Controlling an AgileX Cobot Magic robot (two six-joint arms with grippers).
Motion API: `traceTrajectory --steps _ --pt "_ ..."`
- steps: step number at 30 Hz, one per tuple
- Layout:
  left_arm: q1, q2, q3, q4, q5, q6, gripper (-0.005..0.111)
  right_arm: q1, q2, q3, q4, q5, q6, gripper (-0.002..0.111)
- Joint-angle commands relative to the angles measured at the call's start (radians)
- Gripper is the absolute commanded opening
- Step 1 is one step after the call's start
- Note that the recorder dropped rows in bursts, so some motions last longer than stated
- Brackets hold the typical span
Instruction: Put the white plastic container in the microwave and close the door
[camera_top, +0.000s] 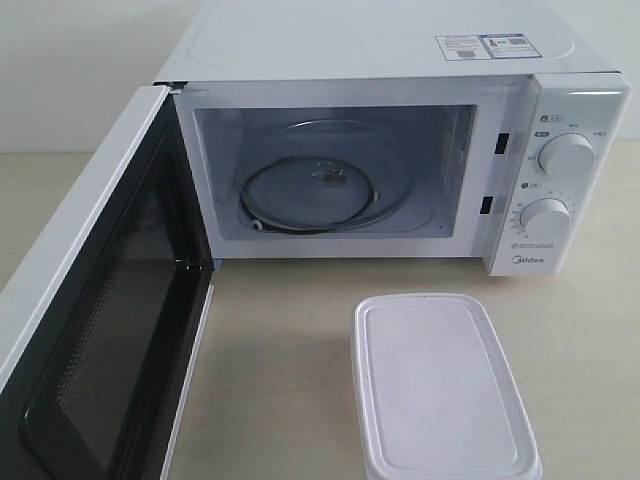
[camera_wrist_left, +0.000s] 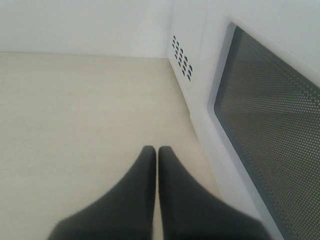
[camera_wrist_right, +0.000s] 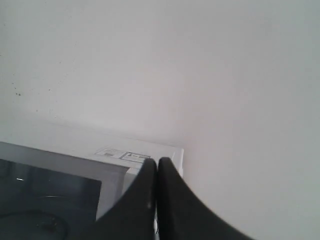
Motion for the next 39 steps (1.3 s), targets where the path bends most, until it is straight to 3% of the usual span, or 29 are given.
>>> traceTrajectory --steps 1,8,12,19,28,39 --pt "0.003 -0.001 0.004 -0.002 -0.015 0.0 0.004 -0.002 0.158 -0.027 0.001 -0.118 -0.058 0.0" --pt "0.003 -0.001 0.004 -0.002 -0.015 0.0 0.004 -0.002 0.504 -0.027 0.176 -0.358 -0.14 0.0" --pt "0.003 -0.001 0.004 -0.002 -0.015 0.0 0.004 -0.002 0.681 -0.027 0.178 -0.437 -0.233 0.0" --pt "0.003 -0.001 0.004 -0.002 -0.015 0.0 0.004 -0.002 0.959 -0.027 0.176 -0.516 -0.182 0.0" --pt "0.003 -0.001 0.004 -0.002 -0.015 0.0 0.004 -0.002 1.173 -0.027 0.176 -0.743 -0.199 0.0" --pt "0.003 -0.001 0.004 -0.002 -0.015 0.0 0.004 -0.002 1.286 -0.027 0.175 -0.773 -0.108 0.0"
